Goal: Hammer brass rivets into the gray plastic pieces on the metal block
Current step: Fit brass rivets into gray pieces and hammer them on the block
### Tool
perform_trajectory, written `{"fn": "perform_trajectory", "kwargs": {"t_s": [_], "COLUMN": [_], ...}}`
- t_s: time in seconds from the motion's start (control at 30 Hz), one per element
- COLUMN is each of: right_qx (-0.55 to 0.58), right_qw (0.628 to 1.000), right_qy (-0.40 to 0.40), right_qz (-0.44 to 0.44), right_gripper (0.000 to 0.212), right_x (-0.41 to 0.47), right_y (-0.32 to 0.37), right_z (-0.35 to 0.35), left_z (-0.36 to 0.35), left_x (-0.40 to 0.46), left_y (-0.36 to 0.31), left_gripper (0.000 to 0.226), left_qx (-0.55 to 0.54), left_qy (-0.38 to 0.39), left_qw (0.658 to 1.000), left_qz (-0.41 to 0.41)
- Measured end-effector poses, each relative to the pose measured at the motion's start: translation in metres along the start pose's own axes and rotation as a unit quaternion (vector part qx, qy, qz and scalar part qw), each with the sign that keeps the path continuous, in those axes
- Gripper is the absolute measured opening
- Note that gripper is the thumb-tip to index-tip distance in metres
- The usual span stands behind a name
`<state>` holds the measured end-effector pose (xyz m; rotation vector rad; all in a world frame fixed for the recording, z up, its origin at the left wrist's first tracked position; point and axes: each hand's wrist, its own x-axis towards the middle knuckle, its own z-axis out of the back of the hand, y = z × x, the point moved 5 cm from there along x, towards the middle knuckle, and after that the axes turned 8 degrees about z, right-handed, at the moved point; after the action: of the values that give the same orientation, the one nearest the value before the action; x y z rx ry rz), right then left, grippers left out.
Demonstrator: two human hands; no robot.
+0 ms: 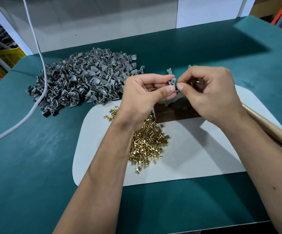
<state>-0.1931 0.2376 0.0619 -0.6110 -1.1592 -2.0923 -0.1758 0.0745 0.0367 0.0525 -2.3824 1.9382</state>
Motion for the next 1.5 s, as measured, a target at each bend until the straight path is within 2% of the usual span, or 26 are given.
{"fn": "perform_trajectory", "kwargs": {"t_s": [0.3, 0.43, 0.53, 0.6, 0.67, 0.73, 0.83, 0.93, 1.03, 1.13, 1.23, 1.3, 1.4, 1.5], "right_qx": [-0.012, -0.045, -0.082, -0.086, -0.12, -0.207, -0.326, -0.351, -0.362, -0.356, -0.281, -0.208, -0.127, -0.108], "right_qw": [1.0, 0.999, 0.995, 0.996, 0.991, 0.968, 0.892, 0.85, 0.841, 0.851, 0.899, 0.936, 0.97, 0.976], "right_qy": [0.002, 0.027, 0.045, 0.014, -0.033, -0.033, 0.088, 0.197, 0.212, 0.185, 0.099, 0.06, 0.076, 0.116], "right_qz": [-0.014, 0.006, 0.018, 0.007, -0.043, -0.14, -0.301, -0.341, -0.342, -0.339, -0.322, -0.279, -0.191, -0.149], "right_gripper": [0.007, 0.007, 0.007, 0.009, 0.019, 0.026, 0.032, 0.037, 0.034, 0.035, 0.035, 0.031, 0.033, 0.037], "right_x": [0.001, 0.002, 0.003, 0.005, 0.006, 0.002, -0.015, -0.021, -0.017, -0.015, -0.006, 0.003, 0.013, 0.014], "right_y": [-0.003, -0.003, -0.003, -0.005, -0.016, -0.039, -0.072, -0.08, -0.081, -0.08, -0.068, -0.053, -0.023, 0.001], "right_z": [0.003, 0.007, 0.011, 0.019, 0.036, 0.053, 0.062, 0.052, 0.05, 0.053, 0.057, 0.058, 0.052, 0.037], "left_z": [-0.005, -0.006, -0.006, -0.005, -0.003, -0.001, 0.0, -0.001, -0.001, 0.001, 0.0, 0.0, 0.0, 0.0], "left_x": [-0.001, 0.001, 0.001, 0.002, 0.003, 0.003, 0.004, 0.005, 0.005, 0.006, 0.006, 0.007, 0.008, 0.008], "left_y": [0.0, -0.004, -0.002, 0.002, 0.006, 0.008, 0.008, 0.009, 0.01, 0.011, 0.011, 0.011, 0.012, 0.012], "left_gripper": [0.025, 0.015, 0.004, 0.006, 0.01, 0.01, 0.01, 0.012, 0.01, 0.009, 0.008, 0.007, 0.007, 0.006], "left_qx": [0.033, 0.19, 0.265, 0.309, 0.331, 0.335, 0.332, 0.327, 0.318, 0.311, 0.307, 0.303, 0.303, 0.302], "left_qy": [-0.03, -0.077, -0.108, -0.121, -0.121, -0.12, -0.117, -0.118, -0.122, -0.117, -0.109, -0.103, -0.095, -0.093], "left_qw": [0.999, 0.978, 0.957, 0.942, 0.935, 0.934, 0.936, 0.937, 0.94, 0.943, 0.945, 0.947, 0.948, 0.948], "left_qz": [0.005, -0.042, -0.056, -0.047, -0.025, -0.01, -0.011, -0.016, -0.011, 0.001, 0.011, 0.018, 0.028, 0.032]}}
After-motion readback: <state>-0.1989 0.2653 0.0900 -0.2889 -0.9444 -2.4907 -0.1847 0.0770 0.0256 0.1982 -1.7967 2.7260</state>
